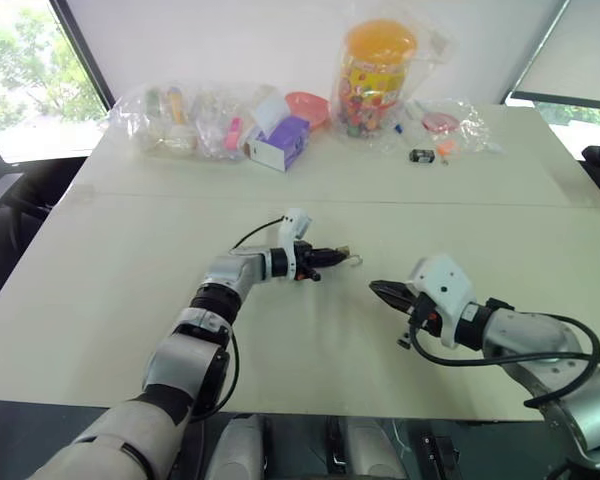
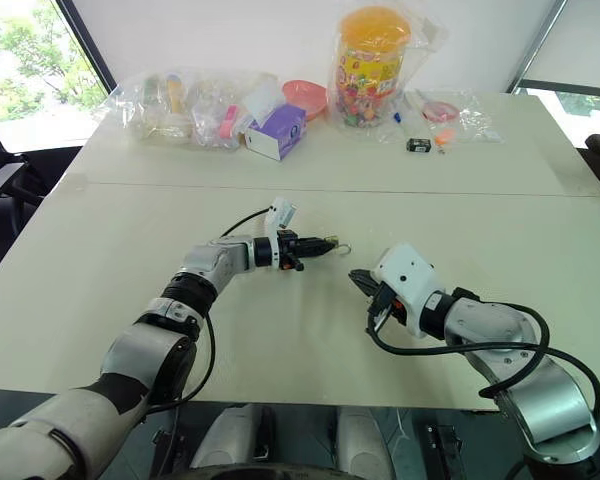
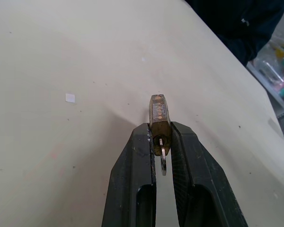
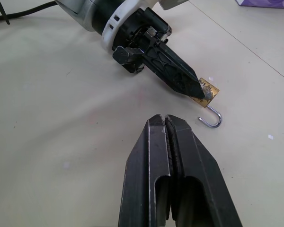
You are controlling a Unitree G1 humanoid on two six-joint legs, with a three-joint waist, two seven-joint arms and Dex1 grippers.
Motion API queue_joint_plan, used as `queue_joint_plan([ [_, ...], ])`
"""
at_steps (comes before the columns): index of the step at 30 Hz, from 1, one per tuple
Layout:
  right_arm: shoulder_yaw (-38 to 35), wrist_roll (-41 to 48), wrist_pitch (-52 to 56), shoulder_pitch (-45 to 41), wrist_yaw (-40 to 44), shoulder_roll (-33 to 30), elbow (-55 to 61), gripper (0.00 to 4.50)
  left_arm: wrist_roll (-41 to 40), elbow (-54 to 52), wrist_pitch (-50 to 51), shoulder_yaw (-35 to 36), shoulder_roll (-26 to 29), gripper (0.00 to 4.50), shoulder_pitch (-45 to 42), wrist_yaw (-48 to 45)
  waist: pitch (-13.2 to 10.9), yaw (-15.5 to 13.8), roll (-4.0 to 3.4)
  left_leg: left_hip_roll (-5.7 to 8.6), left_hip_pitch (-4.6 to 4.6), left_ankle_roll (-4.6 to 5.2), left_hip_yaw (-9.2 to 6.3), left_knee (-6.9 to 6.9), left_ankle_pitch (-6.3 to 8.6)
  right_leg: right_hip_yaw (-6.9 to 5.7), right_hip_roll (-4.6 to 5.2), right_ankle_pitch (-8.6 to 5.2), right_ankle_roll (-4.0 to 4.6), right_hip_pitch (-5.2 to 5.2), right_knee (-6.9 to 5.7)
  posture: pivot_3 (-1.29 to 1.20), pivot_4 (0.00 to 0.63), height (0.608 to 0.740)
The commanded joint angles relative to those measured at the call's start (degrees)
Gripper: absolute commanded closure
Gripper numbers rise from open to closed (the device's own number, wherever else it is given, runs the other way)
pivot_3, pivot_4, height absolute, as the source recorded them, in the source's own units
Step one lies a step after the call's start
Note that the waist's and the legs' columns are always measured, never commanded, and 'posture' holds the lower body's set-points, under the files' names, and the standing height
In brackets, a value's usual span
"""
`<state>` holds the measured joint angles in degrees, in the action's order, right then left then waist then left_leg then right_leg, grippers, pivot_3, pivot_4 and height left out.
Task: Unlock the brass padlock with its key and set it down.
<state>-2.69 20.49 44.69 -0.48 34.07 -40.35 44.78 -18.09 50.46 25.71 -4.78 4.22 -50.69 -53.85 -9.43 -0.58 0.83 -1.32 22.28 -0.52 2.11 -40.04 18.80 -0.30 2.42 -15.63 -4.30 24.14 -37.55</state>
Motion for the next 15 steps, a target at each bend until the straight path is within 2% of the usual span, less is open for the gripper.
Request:
queue_joint_plan([
  [1, -0.16, 0.14, -0.81, -0.69, -0.37, -0.14, 1.09, 4.46, 2.41, -1.58, -0.31, -1.56, 0.89, 4.50, 1.33, -1.93, 0.00, 0.02, 0.00, 0.02, 0.00, 0.00, 0.00, 0.00, 0.00, 0.00, 0.00, 0.00, 0.00, 0.00, 0.00, 0.00, 0.150, 0.740],
  [6, 0.06, -0.20, -1.14, -1.06, -0.46, -0.27, 0.68, 4.46, 3.84, -4.71, 0.65, -3.37, 1.48, 4.50, 2.82, -4.99, 0.00, 0.01, 0.00, 0.03, 0.01, 0.00, 0.00, 0.01, 0.00, 0.00, -0.02, 0.00, 0.00, 0.02, 0.00, 0.00, 0.150, 0.740],
  [7, 0.08, -0.23, -1.14, -1.15, -0.50, -0.27, 0.64, 4.50, 3.77, -5.06, 1.14, -3.34, 1.56, 3.50, 2.95, -5.45, 0.00, 0.01, 0.00, 0.02, 0.02, 0.00, 0.00, 0.01, 0.00, 0.00, -0.01, 0.00, 0.00, 0.02, 0.00, 0.00, 0.150, 0.740],
  [9, 0.19, -0.33, -1.16, -1.23, -0.57, -0.31, 0.58, 4.50, 4.33, -5.84, 1.03, -3.58, 1.94, 2.68, 3.10, -5.35, 0.00, -0.03, 0.00, 0.01, 0.02, 0.00, 0.00, 0.01, 0.00, 0.00, -0.01, 0.00, 0.00, 0.02, 0.00, 0.00, 0.150, 0.740],
  [14, 0.49, -0.74, -1.26, -1.17, -0.82, -0.44, 0.64, 4.50, 3.83, -7.91, 2.68, -2.72, 3.63, 0.17, 3.25, -5.77, 0.00, 0.04, 0.00, -0.01, 0.00, 0.00, 0.00, -0.02, 0.00, 0.01, 0.00, 0.00, 0.00, -0.02, -0.01, 0.00, 0.150, 0.740],
  [15, 0.44, -0.81, -1.30, -1.06, -0.78, -0.51, 0.69, 4.50, 3.70, -8.44, 3.01, -2.52, 4.34, 0.17, 3.35, -6.13, 0.00, 0.13, 0.00, -0.01, -0.02, 0.00, 0.00, -0.02, 0.00, 0.01, 0.00, 0.01, 0.00, -0.03, -0.01, 0.00, 0.150, 0.740],
])
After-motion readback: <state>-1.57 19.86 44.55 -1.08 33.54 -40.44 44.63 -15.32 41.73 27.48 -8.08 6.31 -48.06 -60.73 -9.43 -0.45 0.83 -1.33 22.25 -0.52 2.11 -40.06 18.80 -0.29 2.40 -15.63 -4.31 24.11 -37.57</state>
